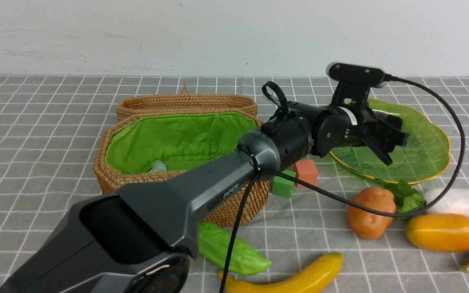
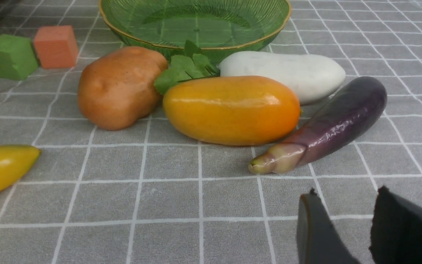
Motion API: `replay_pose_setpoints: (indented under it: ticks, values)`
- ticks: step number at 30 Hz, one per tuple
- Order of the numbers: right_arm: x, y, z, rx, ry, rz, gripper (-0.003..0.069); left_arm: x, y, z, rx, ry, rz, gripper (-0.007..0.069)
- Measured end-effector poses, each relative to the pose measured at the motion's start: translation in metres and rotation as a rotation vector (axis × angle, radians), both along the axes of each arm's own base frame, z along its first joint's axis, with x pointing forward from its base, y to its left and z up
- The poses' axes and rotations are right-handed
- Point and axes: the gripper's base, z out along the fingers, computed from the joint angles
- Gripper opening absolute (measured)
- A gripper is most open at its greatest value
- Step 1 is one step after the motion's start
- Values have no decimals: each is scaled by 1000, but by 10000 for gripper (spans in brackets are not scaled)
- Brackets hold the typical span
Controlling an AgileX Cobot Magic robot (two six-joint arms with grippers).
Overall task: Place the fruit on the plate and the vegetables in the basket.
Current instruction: Grab a mangosteen with your left arm and put it on the plate on the right
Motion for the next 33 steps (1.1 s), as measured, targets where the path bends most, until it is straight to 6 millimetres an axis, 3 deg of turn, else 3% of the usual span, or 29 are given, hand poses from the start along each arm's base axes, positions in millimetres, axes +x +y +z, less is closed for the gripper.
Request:
replay_pose_setpoints:
  ticks: [18, 26, 33]
  values:
    - [0, 0, 0, 0, 0, 0, 240, 5, 2, -1, 8, -63, 5, 594]
    - [0, 0, 0, 0, 0, 0, 240, 7, 4, -9, 57, -76, -4, 663]
    - [0, 0, 0, 0, 0, 0, 240, 7, 4, -11, 90, -80, -13, 657]
